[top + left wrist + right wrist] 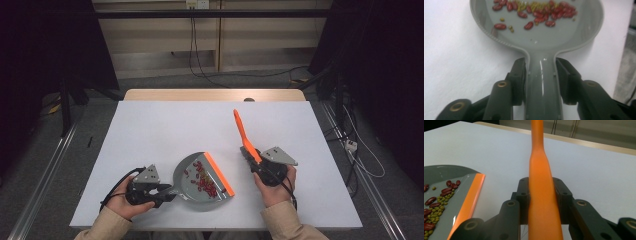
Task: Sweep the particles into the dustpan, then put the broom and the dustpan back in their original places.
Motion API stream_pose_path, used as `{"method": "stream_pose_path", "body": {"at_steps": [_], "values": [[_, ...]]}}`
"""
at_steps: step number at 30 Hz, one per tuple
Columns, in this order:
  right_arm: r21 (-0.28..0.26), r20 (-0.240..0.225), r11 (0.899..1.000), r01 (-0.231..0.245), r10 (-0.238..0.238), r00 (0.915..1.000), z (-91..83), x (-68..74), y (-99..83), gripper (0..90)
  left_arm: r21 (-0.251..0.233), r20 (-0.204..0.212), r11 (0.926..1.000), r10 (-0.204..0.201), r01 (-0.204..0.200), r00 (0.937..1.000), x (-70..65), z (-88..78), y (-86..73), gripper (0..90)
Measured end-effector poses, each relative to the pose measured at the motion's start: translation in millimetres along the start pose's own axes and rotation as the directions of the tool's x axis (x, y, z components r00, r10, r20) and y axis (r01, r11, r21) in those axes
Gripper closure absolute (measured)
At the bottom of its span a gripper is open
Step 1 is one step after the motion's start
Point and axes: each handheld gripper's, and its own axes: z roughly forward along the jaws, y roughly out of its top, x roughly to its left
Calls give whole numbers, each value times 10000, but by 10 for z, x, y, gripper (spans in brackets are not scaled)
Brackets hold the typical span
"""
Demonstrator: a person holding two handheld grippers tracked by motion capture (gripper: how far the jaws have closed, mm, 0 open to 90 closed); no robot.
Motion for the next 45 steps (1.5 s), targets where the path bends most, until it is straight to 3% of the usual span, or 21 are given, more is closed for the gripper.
{"method": "stream_pose_path", "body": {"at_steps": [5,8,13,15,16,21,25,29,31,36,37,40,41,45], "values": [[69,-85,10000,2,-1,10000,-1,18,2,711,859,-13,9963,-23,25,10000,-3,62,110,586],[123,-90,9999,-18,19,10000,0,22,2,711,1640,-25,9861,271,-263,9996,-43,200,145,584],[39,-98,10000,-87,88,9999,-20,8,-2,711,916,-365,9953,361,-326,9987,-60,149,149,632],[65,-113,9999,-115,116,9999,-21,0,-14,711,924,-416,9947,492,-452,9979,-48,123,140,634],[77,-113,9999,-141,142,9998,-21,-3,-16,711,253,-539,9997,-30,44,9985,-72,147,114,634],[40,-51,9999,-119,119,9999,-39,-33,-11,711,-317,-460,9992,-266,252,9986,-25,112,56,634],[20,64,9999,-147,147,9999,-46,-74,-8,711,-755,-700,9965,-415,361,9967,7,67,35,634],[9,211,9999,-128,128,9997,-71,-126,-6,711,-1102,-1031,9909,-884,770,9907,77,22,15,633],[55,284,9999,-101,100,9995,-77,-150,-9,711,-1248,-1277,9877,-1102,943,9857,113,1,3,633],[245,535,9997,9,-22,9986,-84,-239,-37,711,-1456,-1931,9751,-1940,1674,9618,230,-37,-62,633],[266,607,9996,40,-56,9981,-88,-263,-43,711,-1354,-2210,9762,-1967,1697,9552,262,-51,-76,633],[399,913,9991,151,-187,9956,-108,-344,-54,711,-1435,-2498,9644,-2526,2223,9348,345,-56,-120,633],[439,988,9989,142,-185,9949,-112,-379,-60,711,-1453,-2661,9593,-2738,2423,9243,374,-62,-131,633],[503,1485,9987,57,-131,9888,-129,-528,-87,711,-1590,-3115,9464,-3184,2812,8953,455,-72,-157,633]]}}
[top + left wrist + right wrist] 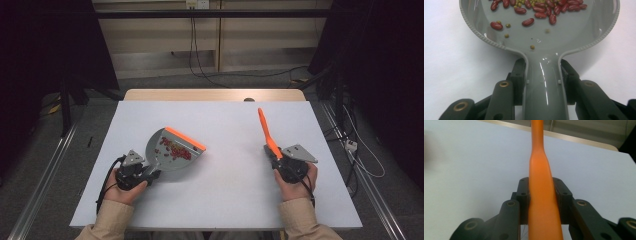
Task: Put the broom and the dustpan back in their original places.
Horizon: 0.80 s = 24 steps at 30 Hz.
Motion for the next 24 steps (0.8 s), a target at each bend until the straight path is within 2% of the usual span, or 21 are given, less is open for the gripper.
{"method": "stream_pose_path", "body": {"at_steps": [4,5,8,10,12,15,19,21,22,23,24], "values": [[147,581,9993,344,-352,9977,12,-116,-21,711,115,-444,9991,-405,410,9982,69,26,5,633],[211,756,9989,429,-444,9961,16,-134,-29,711,171,-604,9990,-395,406,9974,85,31,5,633],[505,1195,9947,897,-952,9883,39,-163,-67,711,183,-994,9972,-697,719,9926,125,40,5,632],[455,1188,9936,1029,-1077,9871,39,-162,-79,711,200,-1237,9958,-861,893,9886,144,54,2,632],[528,1084,9919,1155,-1207,9868,44,-120,-72,710,301,-1218,9925,-1138,1183,9860,151,80,-13,631],[712,965,9880,1370,-1435,9849,57,1,-80,696,315,-1090,9940,-1008,1048,9889,108,101,-27,628],[816,285,9907,1086,-1113,9934,98,121,-99,630,-27,-457,9923,-1238,1238,9913,15,91,-38,609],[856,-82,9932,787,-783,9969,114,155,-124,580,-49,-150,9940,-1093,1093,9939,-37,68,-44,568],[643,-471,9969,464,-434,9979,115,149,-136,566,-120,62,9926,-1206,1207,9927,-69,68,-53,539],[500,-998,9987,66,-16,9950,110,137,-140,556,-170,210,9929,-1171,1175,9929,-96,69,-57,512],[568,-1575,9970,-526,609,9856,101,125,-142,494,-201,403,9930,-1152,1160,9925,-117,71,-64,476]]}}
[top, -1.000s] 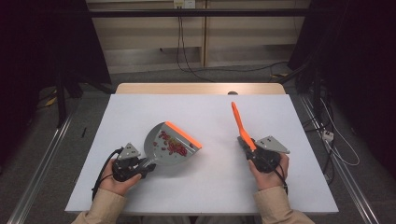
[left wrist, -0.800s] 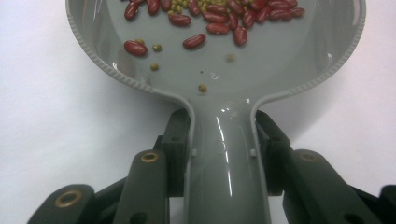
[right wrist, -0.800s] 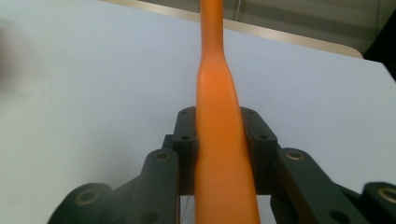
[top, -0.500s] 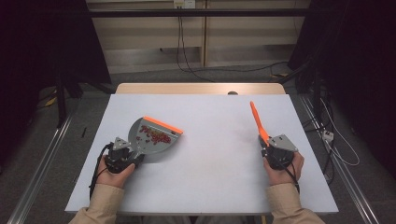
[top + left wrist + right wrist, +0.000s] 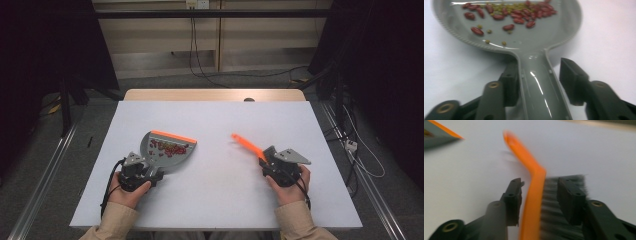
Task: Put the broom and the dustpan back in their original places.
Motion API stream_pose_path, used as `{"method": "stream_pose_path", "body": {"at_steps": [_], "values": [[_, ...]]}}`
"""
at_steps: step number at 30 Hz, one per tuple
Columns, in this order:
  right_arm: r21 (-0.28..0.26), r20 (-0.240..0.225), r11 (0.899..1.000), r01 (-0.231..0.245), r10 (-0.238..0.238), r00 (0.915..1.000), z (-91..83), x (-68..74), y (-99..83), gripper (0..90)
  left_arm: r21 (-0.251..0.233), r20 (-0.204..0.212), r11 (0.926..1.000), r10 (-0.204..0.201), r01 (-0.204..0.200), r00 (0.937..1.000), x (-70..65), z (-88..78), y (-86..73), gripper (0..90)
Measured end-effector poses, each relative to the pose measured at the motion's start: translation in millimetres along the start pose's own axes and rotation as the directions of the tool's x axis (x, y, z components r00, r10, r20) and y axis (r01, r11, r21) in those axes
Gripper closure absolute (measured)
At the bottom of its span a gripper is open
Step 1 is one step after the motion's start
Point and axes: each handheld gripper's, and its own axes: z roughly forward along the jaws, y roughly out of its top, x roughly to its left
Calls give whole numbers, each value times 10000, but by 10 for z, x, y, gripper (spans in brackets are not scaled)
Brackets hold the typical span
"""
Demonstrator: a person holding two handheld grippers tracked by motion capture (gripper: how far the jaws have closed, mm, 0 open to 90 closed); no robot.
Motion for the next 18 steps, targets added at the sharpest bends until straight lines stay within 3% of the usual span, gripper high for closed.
{"method": "stream_pose_path", "body": {"at_steps": [2,6,9,12,18], "values": [[-134,-569,9989,-451,443,9974,-28,13,-15,409,-146,220,9999,-25,28,9998,-37,-4,-19,428],[-526,-1089,9972,-526,466,9930,-152,12,-38,308,-790,413,9967,209,-176,9989,-43,-154,-61,275],[-990,-1310,9945,-338,207,9912,-280,-34,-74,273,-1626,409,9860,453,-381,9981,18,-292,-86,147],[-1052,-1347,9939,-316,173,9907,-379,-90,-146,255,-2281,798,9716,835,-634,9933,87,-377,-91,117],[-1036,-1457,9939,-382,228,9891,-435,-155,-230,216,-2722,1130,9579,1256,-908,9856,120,-393,-87,93]]}}
